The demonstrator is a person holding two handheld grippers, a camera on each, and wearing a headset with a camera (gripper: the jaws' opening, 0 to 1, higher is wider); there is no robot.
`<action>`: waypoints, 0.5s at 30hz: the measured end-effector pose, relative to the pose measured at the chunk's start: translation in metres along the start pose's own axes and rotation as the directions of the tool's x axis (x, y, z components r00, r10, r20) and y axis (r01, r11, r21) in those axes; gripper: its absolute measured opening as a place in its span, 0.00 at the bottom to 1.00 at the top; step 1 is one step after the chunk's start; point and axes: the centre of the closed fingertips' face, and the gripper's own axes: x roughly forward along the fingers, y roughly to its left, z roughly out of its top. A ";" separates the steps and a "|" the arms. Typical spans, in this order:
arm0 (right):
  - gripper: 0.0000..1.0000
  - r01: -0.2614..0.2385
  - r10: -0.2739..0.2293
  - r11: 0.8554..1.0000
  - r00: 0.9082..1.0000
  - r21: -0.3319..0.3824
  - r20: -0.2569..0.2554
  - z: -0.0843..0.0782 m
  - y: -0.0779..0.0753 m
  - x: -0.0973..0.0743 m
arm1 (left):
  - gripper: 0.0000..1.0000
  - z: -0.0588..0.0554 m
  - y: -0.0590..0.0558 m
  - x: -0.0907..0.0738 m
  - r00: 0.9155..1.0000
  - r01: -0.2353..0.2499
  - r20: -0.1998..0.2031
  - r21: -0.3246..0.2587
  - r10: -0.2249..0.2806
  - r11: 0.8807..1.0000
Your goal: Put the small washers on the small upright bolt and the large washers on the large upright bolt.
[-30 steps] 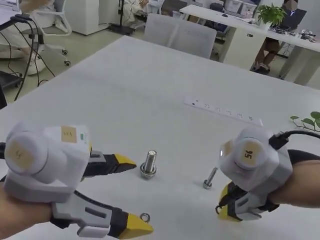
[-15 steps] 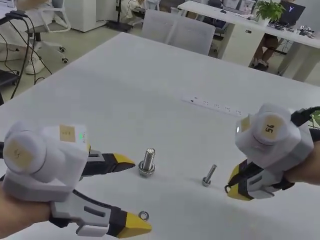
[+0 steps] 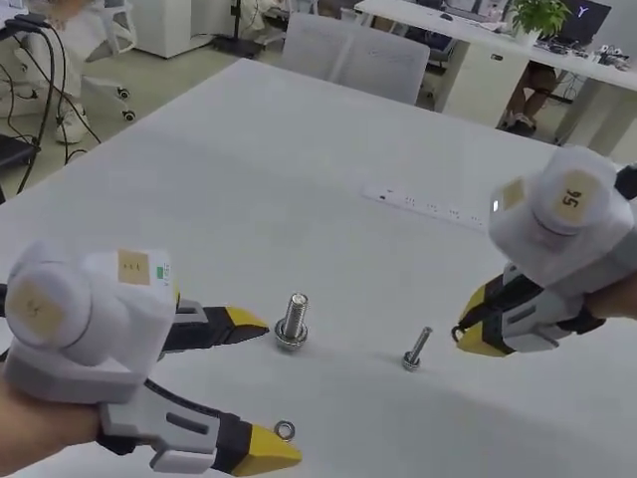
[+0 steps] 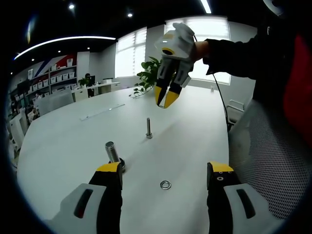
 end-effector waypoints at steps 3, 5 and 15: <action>0.14 0.003 -0.003 1.000 1.000 -0.009 0.004 0.005 -0.003 -0.001 | 0.70 -0.001 0.000 0.000 1.000 0.002 -0.004 0.000 -0.002 1.000; 0.14 0.004 -0.004 1.000 1.000 -0.015 0.004 0.008 -0.005 0.000 | 0.70 -0.001 -0.001 0.000 1.000 0.003 -0.005 -0.001 -0.003 1.000; 0.14 -0.012 0.011 0.999 1.000 -0.049 -0.019 0.014 -0.015 0.012 | 0.70 -0.001 0.001 -0.001 1.000 -0.005 0.002 -0.008 0.005 1.000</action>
